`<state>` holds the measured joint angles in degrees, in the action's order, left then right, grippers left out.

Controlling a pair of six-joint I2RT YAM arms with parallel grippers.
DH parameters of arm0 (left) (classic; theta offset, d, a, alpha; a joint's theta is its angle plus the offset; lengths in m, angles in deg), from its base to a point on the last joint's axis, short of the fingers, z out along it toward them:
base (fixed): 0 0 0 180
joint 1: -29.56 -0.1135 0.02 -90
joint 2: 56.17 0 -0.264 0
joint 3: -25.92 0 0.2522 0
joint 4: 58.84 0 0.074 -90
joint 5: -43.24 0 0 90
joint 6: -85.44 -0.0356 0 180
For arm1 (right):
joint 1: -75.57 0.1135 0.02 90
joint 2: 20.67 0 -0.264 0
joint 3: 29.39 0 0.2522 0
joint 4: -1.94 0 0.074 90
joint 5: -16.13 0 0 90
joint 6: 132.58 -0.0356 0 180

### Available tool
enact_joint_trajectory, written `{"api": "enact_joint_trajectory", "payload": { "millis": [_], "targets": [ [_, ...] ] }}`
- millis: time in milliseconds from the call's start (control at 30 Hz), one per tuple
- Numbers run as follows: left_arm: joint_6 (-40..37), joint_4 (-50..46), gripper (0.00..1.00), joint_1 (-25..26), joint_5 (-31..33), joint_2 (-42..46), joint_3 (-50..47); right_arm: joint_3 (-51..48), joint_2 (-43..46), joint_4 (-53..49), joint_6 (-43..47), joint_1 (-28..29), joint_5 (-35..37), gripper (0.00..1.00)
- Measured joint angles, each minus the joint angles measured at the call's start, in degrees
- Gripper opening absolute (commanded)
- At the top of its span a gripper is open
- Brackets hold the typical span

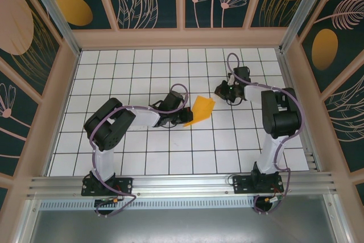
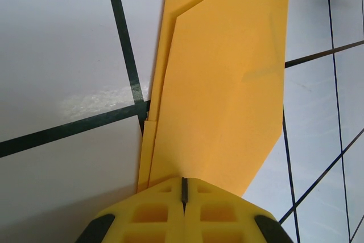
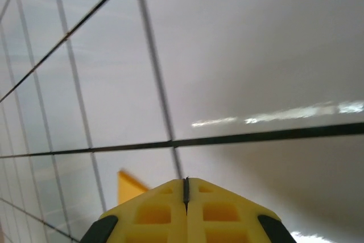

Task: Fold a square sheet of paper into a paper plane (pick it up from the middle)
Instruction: Fourth fold the wing at the center of the table.

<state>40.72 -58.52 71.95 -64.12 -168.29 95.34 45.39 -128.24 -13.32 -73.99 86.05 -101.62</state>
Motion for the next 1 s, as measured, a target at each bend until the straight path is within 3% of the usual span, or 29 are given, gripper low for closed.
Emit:
{"api": "enact_joint_trajectory", "payload": {
  "millis": [167,367,700,1000],
  "targets": [
    [0.0,-0.42,0.0,0.0,0.0,0.0,0.17,-3.72,5.09,1.79,-2.56,5.66,-0.24,0.04],
    [0.0,-0.44,0.0,0.0,0.0,0.0,0.24,-8.41,4.11,3.13,-6.19,12.63,-1.25,0.03],
    [-0.66,-0.48,0.0,0.0,-0.17,0.26,0.24,-10.16,1.81,5.44,-7.72,12.92,-2.29,0.03],
    [-13.11,-8.81,0.08,-0.17,-3.76,0.55,4.72,-9.9,0.94,5.84,-6.8,12.7,-3.43,0.02]
  ]
}}
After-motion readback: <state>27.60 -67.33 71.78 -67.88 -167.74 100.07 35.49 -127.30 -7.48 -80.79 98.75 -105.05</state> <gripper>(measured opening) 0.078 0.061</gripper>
